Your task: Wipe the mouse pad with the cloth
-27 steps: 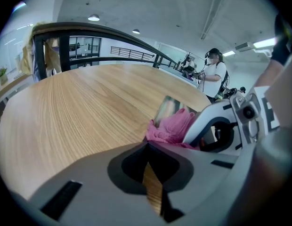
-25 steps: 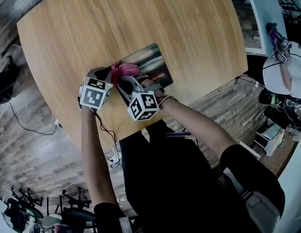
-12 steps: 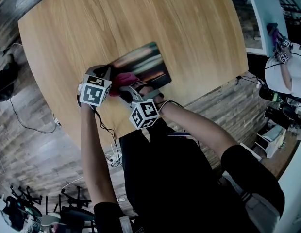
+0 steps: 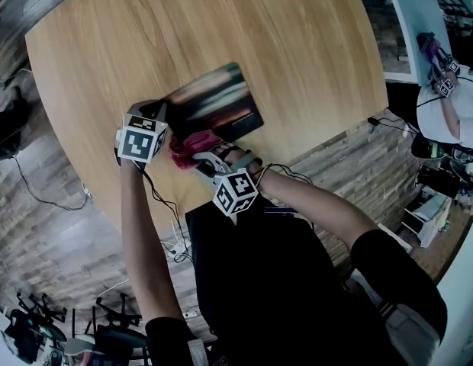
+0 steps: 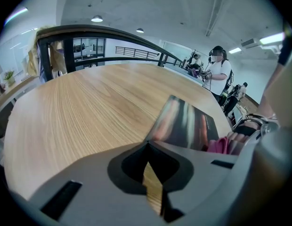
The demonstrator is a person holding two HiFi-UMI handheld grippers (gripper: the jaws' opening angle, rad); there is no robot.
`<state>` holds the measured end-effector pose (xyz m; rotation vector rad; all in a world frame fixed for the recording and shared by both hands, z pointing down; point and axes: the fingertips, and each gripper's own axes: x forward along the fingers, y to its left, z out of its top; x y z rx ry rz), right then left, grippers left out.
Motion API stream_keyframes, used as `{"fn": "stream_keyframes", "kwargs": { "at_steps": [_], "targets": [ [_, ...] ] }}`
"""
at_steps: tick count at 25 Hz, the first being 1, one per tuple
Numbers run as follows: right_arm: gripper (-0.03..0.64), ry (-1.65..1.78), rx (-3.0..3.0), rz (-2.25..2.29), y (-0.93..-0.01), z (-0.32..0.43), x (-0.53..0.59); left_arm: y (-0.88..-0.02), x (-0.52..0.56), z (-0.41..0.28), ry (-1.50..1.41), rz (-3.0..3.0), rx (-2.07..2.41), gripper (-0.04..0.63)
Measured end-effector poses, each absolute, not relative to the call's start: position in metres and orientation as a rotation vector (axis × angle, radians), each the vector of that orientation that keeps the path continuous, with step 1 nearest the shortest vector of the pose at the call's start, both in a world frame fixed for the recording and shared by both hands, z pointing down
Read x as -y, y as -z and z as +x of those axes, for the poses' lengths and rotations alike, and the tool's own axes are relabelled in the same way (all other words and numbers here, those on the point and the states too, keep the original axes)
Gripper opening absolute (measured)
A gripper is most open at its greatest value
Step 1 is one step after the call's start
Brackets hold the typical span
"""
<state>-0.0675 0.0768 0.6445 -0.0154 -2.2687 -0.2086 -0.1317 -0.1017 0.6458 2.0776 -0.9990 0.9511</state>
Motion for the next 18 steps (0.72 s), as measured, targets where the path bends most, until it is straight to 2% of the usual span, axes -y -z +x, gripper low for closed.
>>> {"fn": "stream_keyframes", "kwargs": {
  "at_steps": [7, 12, 18],
  "targets": [
    [0.054, 0.148, 2.256, -0.076, -0.648, -0.042, -0.108, -0.647, 0.102, -0.134, -0.962, 2.066, 1.020, 0.023],
    [0.054, -0.100, 2.255, -0.154, -0.638, -0.026, -0.121, -0.649, 0.102, -0.134, -0.975, 2.059, 1.020, 0.023],
    [0.054, -0.516, 2.516, 0.340, -0.561, -0.005, -0.022, -0.645, 0.103, -0.133, -0.954, 2.058, 1.038, 0.023]
  ]
}}
